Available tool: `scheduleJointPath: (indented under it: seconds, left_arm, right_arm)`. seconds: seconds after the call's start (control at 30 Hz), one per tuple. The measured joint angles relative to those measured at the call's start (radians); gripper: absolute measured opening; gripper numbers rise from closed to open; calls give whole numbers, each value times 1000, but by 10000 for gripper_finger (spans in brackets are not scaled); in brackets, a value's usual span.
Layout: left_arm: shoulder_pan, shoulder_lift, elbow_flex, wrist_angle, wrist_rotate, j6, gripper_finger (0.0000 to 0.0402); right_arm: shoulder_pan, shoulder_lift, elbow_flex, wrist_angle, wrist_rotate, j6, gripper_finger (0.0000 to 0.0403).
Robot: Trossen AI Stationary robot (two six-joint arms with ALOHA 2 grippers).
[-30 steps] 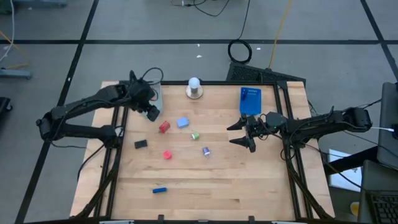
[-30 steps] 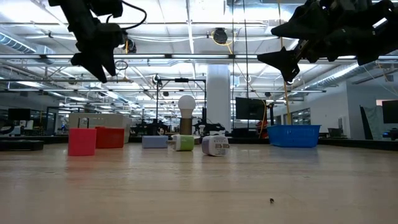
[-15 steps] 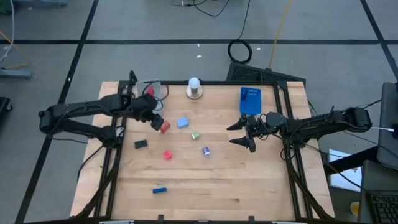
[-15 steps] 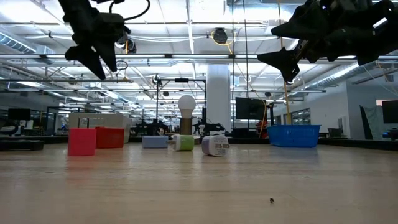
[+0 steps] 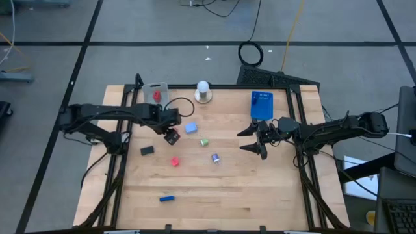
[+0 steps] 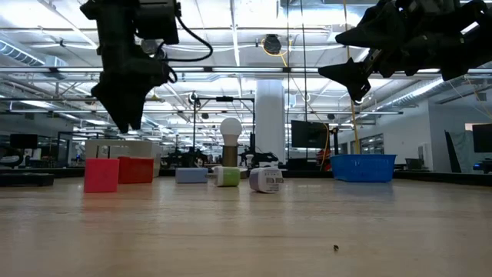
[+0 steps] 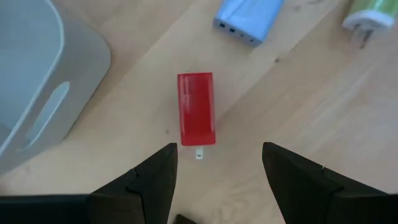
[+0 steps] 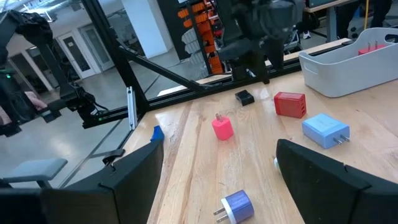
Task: Pick & Place Office items
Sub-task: Put the red charger adapter into the gray bin
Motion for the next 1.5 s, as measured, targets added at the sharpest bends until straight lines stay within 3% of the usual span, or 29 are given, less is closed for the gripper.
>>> scheduleJointPath:
  seconds: [0.33, 0.9, 1.5]
  left_arm:
    - [8, 10, 0, 1, -75, 3, 234]
    - [53, 11, 0, 16, -82, 36, 234]
    - [78, 282, -2, 100, -17, 126, 234]
  right_arm:
    - [0, 0, 0, -2, 0, 0, 302]
    - [0, 0, 0, -2, -1, 0, 302]
    - [14, 0, -1, -5, -2, 4, 302]
